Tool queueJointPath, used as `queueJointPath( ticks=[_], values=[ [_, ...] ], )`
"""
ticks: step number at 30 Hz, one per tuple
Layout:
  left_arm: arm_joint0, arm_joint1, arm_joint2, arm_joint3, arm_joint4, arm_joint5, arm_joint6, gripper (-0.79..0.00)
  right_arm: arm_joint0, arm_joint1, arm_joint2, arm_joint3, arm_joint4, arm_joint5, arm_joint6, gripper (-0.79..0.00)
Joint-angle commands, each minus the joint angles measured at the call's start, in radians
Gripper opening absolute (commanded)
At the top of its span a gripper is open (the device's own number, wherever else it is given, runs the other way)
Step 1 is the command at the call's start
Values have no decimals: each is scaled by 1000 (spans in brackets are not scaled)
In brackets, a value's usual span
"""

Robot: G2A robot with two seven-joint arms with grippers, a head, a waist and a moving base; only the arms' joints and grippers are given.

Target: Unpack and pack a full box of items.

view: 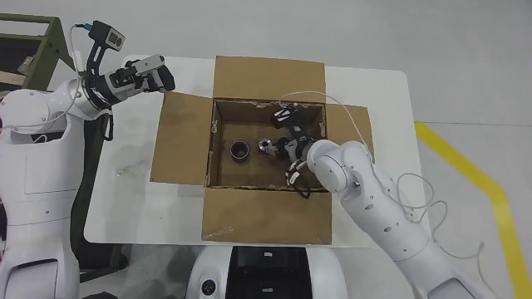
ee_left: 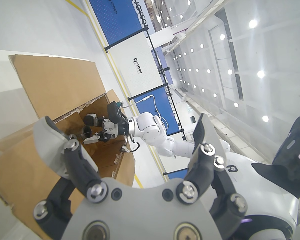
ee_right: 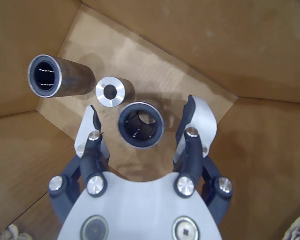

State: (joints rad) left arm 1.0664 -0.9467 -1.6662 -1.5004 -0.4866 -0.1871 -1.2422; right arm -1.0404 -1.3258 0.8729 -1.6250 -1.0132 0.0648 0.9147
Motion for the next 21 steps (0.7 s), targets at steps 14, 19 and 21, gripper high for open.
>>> queueJointPath(
  ticks=[14,19,21],
  values=[
    [0,0,0,0,0,0,0,0,-138,22,101,-268,88,-56,-25,-108],
    [0,0,0,0,0,0,0,0,-198,32,164,-323,181,-77,-50,-99],
    [0,0,0,0,0,0,0,0,-221,35,189,-340,229,-88,-63,-95]
  ],
)
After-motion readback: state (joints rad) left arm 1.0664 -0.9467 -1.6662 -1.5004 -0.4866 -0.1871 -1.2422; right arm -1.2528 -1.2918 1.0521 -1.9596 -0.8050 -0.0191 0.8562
